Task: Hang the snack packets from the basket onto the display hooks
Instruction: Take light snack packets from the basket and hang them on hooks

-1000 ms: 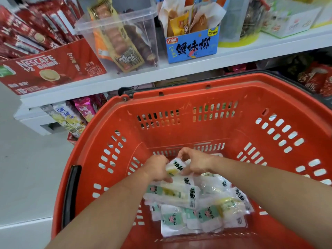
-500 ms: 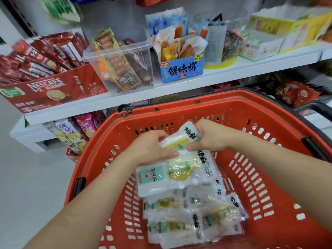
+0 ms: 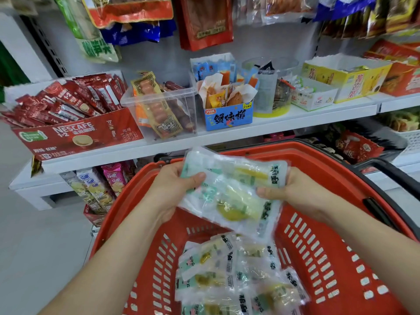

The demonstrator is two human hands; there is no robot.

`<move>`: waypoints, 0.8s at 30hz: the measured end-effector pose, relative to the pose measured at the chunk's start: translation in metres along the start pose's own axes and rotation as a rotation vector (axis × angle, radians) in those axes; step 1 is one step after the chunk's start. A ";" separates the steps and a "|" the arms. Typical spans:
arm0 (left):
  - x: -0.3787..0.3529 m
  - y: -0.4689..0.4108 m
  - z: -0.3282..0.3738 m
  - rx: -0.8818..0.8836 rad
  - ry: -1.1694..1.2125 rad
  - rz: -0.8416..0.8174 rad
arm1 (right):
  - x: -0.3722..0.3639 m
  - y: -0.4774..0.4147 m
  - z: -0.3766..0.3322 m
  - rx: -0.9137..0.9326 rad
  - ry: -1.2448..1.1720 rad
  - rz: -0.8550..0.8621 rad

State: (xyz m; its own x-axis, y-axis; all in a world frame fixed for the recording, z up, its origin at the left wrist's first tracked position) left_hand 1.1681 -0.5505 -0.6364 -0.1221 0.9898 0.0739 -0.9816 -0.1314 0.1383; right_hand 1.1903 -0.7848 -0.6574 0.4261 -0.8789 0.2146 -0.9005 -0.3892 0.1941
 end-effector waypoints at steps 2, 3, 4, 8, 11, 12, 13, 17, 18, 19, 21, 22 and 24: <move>0.009 0.001 0.009 -0.116 -0.192 0.102 | -0.011 0.004 0.005 -0.067 -0.012 -0.182; 0.011 0.002 0.015 -0.157 -0.259 0.117 | -0.015 0.007 0.004 -0.098 -0.062 -0.280; 0.010 0.004 0.021 -0.196 -0.309 0.101 | -0.017 0.010 -0.001 -0.104 -0.095 -0.348; -0.022 0.017 0.042 -0.392 -0.686 -0.123 | -0.028 0.007 -0.023 0.004 0.105 -0.291; -0.047 0.025 0.042 -0.455 -0.791 -0.234 | -0.067 0.008 -0.038 0.129 0.199 -0.338; -0.048 0.025 0.043 -0.471 -0.763 -0.214 | -0.072 0.007 -0.040 0.165 0.227 -0.295; -0.044 0.025 0.044 -0.472 -0.703 -0.161 | -0.071 0.005 -0.041 0.190 0.229 -0.226; -0.015 0.018 0.044 -0.386 -0.442 0.150 | -0.056 0.000 -0.035 0.164 -0.019 -0.004; -0.009 0.017 0.042 -0.346 -0.398 0.197 | -0.053 0.000 -0.035 0.169 -0.072 0.027; -0.005 0.017 0.041 -0.307 -0.348 0.220 | -0.052 0.001 -0.038 0.179 -0.119 0.049; -0.005 0.017 0.040 -0.249 -0.255 0.192 | -0.047 0.003 -0.044 0.199 -0.157 0.104; -0.006 0.019 0.039 -0.231 -0.222 0.165 | -0.044 0.003 -0.044 0.200 -0.153 0.129; -0.006 0.020 0.038 -0.238 -0.208 0.154 | -0.044 0.004 -0.046 0.160 -0.119 0.118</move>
State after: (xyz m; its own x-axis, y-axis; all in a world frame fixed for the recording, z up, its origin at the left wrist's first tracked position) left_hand 1.1547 -0.5612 -0.5965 -0.2631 0.9236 0.2787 -0.9636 -0.2376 -0.1223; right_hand 1.1713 -0.7349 -0.6224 0.3122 -0.9435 0.1109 -0.9499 -0.3121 0.0184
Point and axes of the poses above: each hand's wrist, its own y-axis away from the middle knuckle, its own x-axis out of the back of the hand, z = x × y, the point moved 8 cm from there along -y, towards the middle knuckle, and after that the axes turned 3 degrees about -x, right-handed, at the moved point
